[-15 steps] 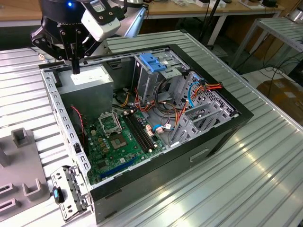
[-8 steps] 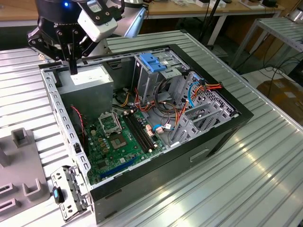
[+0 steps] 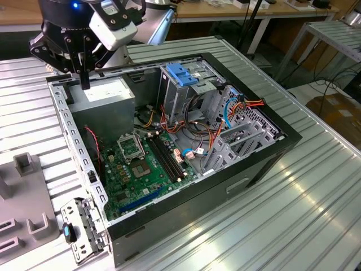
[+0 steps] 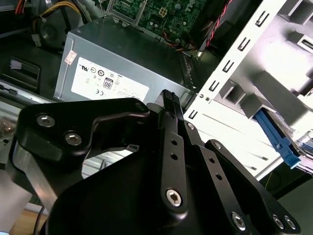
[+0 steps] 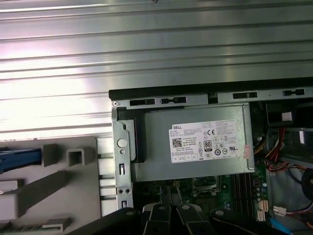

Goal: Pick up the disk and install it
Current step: 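Reach for the disk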

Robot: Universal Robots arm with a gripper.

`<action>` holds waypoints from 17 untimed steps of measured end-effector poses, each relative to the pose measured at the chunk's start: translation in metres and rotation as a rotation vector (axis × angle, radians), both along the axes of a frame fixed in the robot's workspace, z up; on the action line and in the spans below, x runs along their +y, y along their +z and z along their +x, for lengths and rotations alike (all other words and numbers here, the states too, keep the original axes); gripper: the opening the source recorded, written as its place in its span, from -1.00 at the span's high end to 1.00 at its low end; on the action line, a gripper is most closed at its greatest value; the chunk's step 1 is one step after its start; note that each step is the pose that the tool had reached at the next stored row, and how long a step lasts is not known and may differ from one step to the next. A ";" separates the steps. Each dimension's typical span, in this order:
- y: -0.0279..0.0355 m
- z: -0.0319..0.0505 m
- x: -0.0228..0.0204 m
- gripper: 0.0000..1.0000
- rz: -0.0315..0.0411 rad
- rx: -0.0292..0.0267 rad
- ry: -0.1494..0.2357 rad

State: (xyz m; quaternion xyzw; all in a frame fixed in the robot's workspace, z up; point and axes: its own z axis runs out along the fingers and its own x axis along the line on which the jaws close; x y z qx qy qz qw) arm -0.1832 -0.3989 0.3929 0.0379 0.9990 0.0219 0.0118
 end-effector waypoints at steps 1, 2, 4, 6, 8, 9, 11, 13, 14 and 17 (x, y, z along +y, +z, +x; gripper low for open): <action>0.0000 -0.0003 0.0000 0.80 0.0000 0.0002 0.000; 0.0000 -0.0007 0.0000 0.80 0.0000 0.0004 0.000; 0.0000 -0.0016 0.0000 0.80 0.0000 0.0006 0.000; 0.0000 -0.0027 0.0000 0.80 0.0000 0.0006 0.000; 0.0000 -0.0036 0.0000 0.80 0.0000 0.0008 0.000; 0.0000 -0.0042 0.0000 0.80 0.0000 0.0008 0.000; -0.0001 -0.0053 0.0000 0.80 0.0000 0.0009 0.000; -0.0001 -0.0065 0.0000 0.80 0.0000 0.0011 0.000; -0.0001 -0.0069 0.0000 0.80 0.0001 0.0011 0.000; -0.0001 -0.0084 0.0000 0.80 0.0001 0.0013 0.000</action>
